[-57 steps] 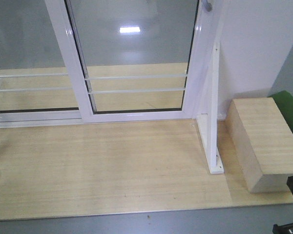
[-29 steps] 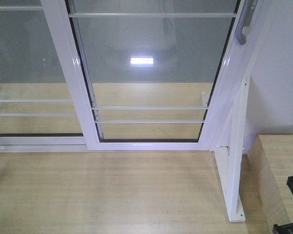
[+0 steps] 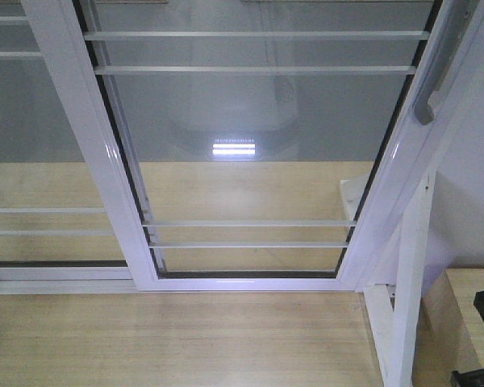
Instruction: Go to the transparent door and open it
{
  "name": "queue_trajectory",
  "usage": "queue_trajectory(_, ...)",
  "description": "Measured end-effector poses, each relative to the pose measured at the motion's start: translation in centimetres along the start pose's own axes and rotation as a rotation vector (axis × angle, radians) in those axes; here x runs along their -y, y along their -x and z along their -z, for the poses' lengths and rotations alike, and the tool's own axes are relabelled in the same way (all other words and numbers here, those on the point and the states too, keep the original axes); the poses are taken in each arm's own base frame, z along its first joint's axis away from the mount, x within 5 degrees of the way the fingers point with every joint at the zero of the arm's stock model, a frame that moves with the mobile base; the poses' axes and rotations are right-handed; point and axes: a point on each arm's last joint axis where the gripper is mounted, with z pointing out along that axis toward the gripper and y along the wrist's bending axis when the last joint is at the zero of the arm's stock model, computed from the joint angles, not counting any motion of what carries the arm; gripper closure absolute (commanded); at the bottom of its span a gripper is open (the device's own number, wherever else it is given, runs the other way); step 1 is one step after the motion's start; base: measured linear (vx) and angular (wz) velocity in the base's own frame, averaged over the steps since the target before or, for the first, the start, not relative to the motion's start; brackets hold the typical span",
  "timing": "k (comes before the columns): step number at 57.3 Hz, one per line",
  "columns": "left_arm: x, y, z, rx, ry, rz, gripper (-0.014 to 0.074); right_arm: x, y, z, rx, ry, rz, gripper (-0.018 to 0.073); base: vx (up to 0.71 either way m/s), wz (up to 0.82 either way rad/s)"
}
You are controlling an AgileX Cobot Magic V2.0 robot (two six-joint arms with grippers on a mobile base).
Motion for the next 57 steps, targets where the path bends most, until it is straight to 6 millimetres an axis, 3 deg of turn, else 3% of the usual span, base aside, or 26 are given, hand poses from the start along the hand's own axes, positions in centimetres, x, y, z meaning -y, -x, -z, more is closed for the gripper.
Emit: queue_trajectory(57,-0.02,-0.44,-0.09,-0.051,0.002,0.000,0.0594,-0.05,-0.28,-0.08,-0.028,0.006,-0.001,0.0562,0.04,0.00)
